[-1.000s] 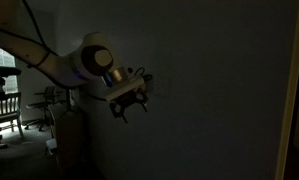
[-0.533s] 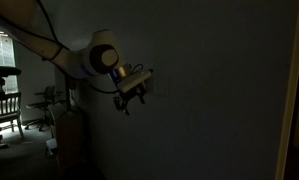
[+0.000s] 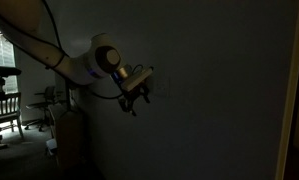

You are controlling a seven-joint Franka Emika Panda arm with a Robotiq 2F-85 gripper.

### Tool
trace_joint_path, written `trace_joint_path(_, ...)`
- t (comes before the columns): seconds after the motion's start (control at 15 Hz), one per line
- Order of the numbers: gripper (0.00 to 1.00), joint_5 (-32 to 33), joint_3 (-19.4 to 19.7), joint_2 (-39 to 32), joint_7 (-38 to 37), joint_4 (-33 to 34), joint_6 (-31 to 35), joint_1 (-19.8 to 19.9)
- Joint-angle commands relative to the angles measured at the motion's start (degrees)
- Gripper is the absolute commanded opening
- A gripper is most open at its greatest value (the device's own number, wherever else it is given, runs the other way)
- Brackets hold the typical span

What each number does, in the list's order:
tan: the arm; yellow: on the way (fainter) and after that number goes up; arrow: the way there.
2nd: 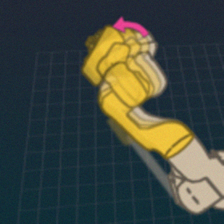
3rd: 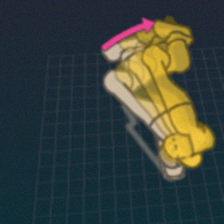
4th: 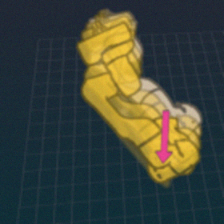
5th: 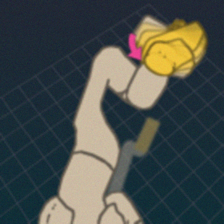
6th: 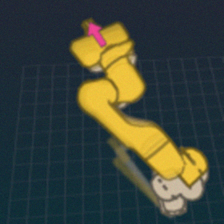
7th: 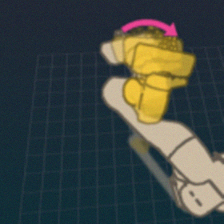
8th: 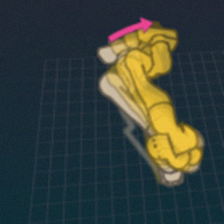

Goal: Flip the switch on the wall to turn on the light.

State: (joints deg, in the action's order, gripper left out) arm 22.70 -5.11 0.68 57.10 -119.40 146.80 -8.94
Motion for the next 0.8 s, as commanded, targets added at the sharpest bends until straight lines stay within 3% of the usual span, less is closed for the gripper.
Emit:
trace_joint_path(0.0,1.00,6.32,-0.27,-3.31,-0.90,3.53,1.47,1.34)
trace_joint_path(0.33,1.00,11.06,-0.12,-6.66,0.93,8.78,3.78,1.52)
trace_joint_path(0.73,1.00,9.00,0.18,-12.99,2.76,14.33,8.38,2.63)
